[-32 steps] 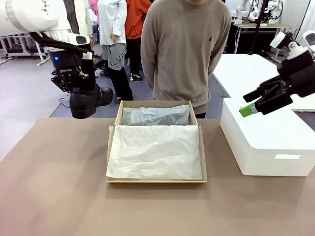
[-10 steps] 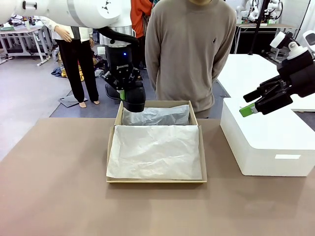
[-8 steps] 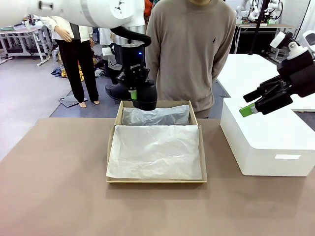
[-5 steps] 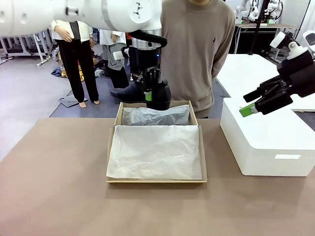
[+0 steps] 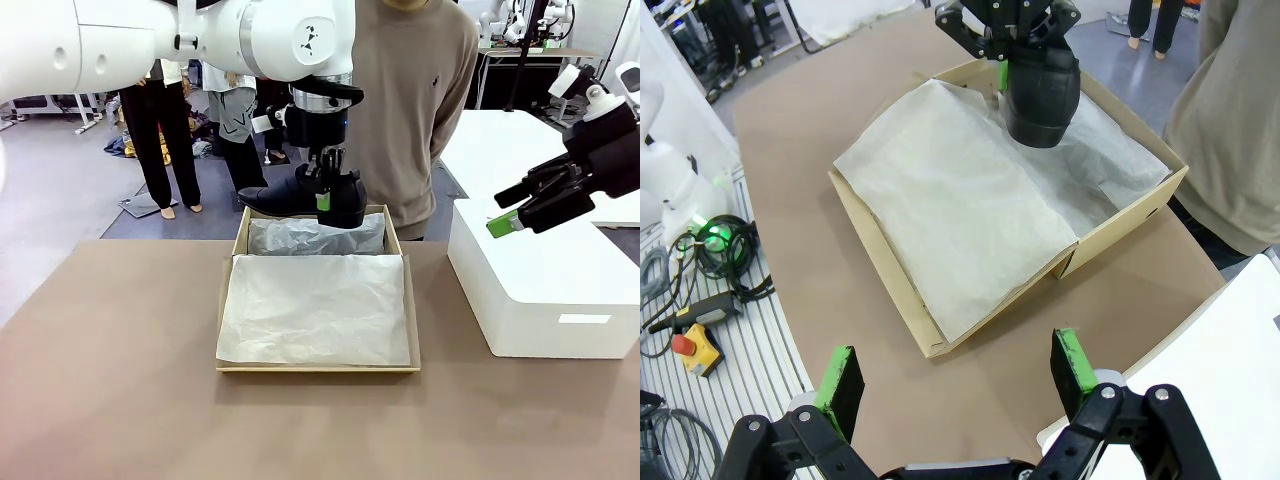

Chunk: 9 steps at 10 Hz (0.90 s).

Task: Pack the shoes into the box.
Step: Place the other shoe of the Shoes into the Shoes Box.

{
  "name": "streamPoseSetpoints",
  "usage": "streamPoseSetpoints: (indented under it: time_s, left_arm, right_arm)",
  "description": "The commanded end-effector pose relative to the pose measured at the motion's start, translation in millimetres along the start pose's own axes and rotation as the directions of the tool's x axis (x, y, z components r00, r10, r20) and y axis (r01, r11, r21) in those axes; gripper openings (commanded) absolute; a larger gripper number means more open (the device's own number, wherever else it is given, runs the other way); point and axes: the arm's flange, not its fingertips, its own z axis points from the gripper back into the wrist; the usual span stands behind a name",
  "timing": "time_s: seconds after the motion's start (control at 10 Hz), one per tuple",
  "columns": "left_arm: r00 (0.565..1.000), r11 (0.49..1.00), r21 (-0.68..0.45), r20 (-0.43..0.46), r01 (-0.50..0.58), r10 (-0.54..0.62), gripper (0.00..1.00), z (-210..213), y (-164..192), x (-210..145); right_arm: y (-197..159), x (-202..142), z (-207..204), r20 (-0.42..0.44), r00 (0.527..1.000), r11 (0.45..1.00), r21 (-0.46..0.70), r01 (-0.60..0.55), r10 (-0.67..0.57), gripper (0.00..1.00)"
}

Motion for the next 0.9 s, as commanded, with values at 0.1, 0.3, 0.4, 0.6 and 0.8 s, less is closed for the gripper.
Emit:
streamPoseSetpoints:
  time_s: [0.1,0.3,0.4,0.6,0.8]
  left_arm:
    - [1.000,1.000,0.000,-0.005,0.011,-0.011,0.00,8,5,4]
    - [1.000,1.000,0.000,0.000,0.004,-0.004,0.00,0,0,1]
    - [0.999,0.999,-0.015,0.013,-0.046,0.046,0.00,-1,0,-7]
    - [0.993,0.993,-0.027,0.027,-0.116,0.116,0.00,-2,-9,-23]
    - [0.973,0.974,-0.014,0.040,-0.228,0.228,0.00,-6,-15,-35]
  right_arm:
    - [-3,2,-1,0.030,0.999,1.000,0.020,-0.017,0.017,1.00]
    - [-3,2,-1,0.030,0.999,1.000,0.020,-0.017,0.017,1.00]
    - [-3,2,-1,0.030,0.999,1.000,0.020,-0.017,0.017,1.00]
    - [-3,2,-1,0.030,0.999,1.000,0.020,-0.017,0.017,1.00]
    - [-3,2,-1,0.030,0.999,1.000,0.020,-0.017,0.017,1.00]
